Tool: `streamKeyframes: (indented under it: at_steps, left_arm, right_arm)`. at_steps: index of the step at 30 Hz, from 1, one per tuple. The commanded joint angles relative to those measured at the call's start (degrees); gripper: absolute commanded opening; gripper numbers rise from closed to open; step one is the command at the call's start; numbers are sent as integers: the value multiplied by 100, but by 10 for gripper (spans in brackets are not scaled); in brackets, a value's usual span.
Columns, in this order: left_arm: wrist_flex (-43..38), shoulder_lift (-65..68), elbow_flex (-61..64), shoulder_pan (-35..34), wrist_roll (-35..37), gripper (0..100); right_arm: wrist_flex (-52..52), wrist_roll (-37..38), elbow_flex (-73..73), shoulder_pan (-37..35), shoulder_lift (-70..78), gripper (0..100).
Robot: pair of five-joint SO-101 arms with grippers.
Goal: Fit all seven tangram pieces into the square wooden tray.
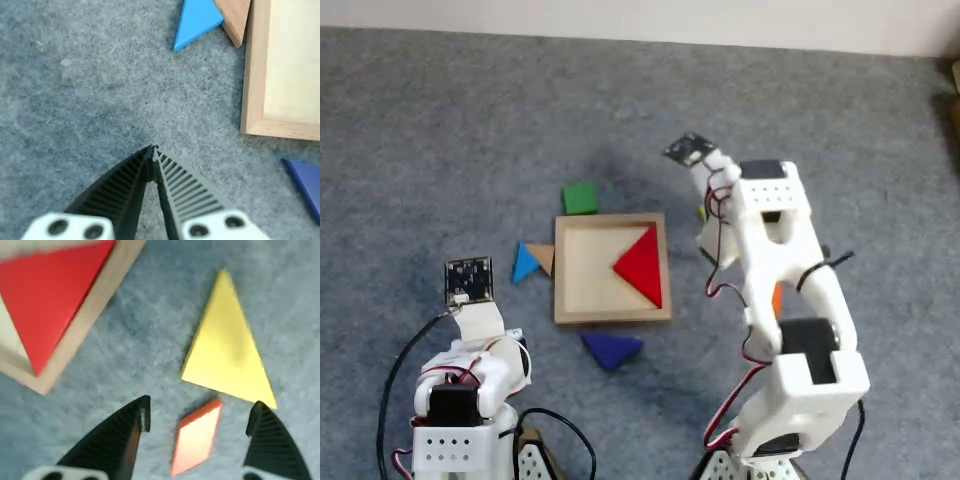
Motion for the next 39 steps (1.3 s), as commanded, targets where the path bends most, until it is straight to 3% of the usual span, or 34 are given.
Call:
streamKeyframes:
  at_steps: [1,6,15,23,26,34,39]
  left_arm:
    - [9,-295,110,101,9,5]
    - [9,-295,110,101,9,5]
    - [9,-295,110,101,9,5]
    - [9,-295,110,101,9,5]
    - [9,-295,110,101,9,5]
    - [9,-295,110,101,9,5]
    - [9,-295,110,101,9,5]
  right_arm:
    - [75,642,-541,119,-4,314]
    - [84,756,-831,154,338,420]
    - [75,1169,-1604,277,1473,420]
    - [84,1196,-2325,312,2246,323]
    - [382,1538,-2404,391,2334,313]
    - [822,1697,-2413,391,2290,319]
    - [1095,1705,-2492,400,2308,414]
